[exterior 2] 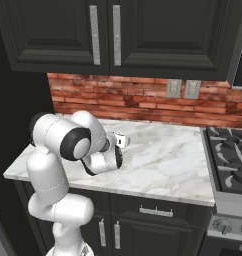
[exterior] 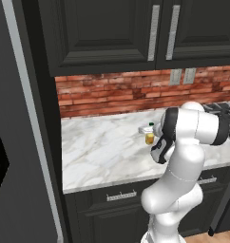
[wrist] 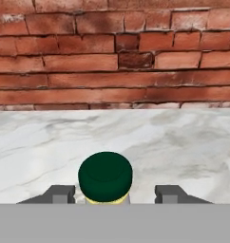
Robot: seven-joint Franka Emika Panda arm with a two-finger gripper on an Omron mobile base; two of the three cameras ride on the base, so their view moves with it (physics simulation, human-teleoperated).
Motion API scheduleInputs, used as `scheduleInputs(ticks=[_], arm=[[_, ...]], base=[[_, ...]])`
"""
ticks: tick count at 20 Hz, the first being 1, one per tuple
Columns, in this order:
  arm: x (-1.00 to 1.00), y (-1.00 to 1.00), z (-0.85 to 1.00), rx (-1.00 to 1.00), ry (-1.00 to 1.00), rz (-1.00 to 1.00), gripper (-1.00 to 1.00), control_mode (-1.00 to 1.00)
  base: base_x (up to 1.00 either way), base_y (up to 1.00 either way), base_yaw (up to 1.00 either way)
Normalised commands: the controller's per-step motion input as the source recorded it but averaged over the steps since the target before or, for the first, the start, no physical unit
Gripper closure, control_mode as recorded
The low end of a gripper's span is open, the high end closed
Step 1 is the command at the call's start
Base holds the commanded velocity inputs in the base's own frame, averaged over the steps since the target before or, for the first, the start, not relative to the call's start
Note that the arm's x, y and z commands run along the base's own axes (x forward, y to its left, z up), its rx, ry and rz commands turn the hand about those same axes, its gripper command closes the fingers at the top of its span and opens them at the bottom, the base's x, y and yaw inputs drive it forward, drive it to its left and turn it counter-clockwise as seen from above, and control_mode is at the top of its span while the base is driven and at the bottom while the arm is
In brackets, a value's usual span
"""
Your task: Place the mustard and condiment bottle from the counter to the top shelf of the fridge. If the existing items in the fridge are on the top shelf, move them to other shelves.
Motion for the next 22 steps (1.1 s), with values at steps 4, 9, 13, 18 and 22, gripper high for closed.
scheduleInputs(ticks=[4, 9, 13, 18, 22], arm=[[0.00, 0.00, 0.00, 0.00, 0.00, 0.00, 1.00, -1.00], [0.00, 0.00, 0.00, 0.00, 0.00, 0.00, 1.00, -1.00], [-0.39, 0.00, 0.46, 0.00, 0.00, 0.00, 1.00, -1.00], [-0.66, 0.00, 0.86, 0.00, 0.00, -0.02, 1.00, -1.00], [-0.56, -0.01, 0.84, 0.00, 0.00, -0.05, 1.00, -1.00]], base=[[0.00, 0.00, 0.00], [0.00, 0.00, 0.00], [0.00, 0.00, 0.00], [0.00, 0.00, 0.00], [0.00, 0.00, 0.00]])
